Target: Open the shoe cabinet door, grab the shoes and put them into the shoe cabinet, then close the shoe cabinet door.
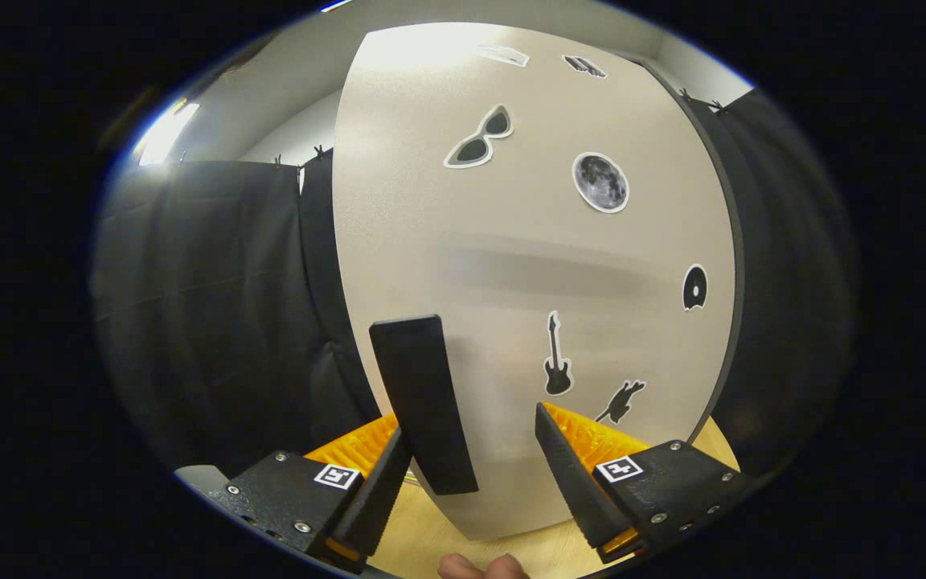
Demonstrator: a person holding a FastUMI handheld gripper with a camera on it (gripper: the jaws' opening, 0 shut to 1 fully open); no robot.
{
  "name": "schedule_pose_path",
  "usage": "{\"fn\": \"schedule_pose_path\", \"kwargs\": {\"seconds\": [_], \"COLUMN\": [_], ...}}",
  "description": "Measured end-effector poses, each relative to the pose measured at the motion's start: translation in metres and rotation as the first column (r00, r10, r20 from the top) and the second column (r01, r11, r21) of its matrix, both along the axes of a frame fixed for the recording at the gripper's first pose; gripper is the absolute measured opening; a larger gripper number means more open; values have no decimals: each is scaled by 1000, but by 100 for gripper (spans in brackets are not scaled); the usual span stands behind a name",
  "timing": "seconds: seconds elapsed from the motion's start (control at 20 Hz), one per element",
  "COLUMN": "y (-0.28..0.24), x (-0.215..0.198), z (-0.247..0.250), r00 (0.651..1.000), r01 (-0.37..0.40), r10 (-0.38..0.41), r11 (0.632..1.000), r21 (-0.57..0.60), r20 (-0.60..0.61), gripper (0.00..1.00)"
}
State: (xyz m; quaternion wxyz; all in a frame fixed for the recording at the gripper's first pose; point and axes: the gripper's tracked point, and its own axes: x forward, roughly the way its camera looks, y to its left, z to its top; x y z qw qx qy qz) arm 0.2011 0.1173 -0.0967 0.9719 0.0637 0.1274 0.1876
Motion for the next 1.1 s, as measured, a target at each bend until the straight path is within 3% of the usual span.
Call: {"fn": "schedule_pose_path", "kwargs": {"seconds": [0.3, 0.6, 1.1], "y": [17, 24, 26], "x": [21, 30, 35], "z": [-2, -4, -3], "r00": [1000, 999, 997], "r01": [-2, 38, 72], "r10": [2, -35, -71], "r11": [1000, 995, 995], "r21": [-7, -94, -74], "r20": [-1, 32, 26], "gripper": [92, 93, 95]}}
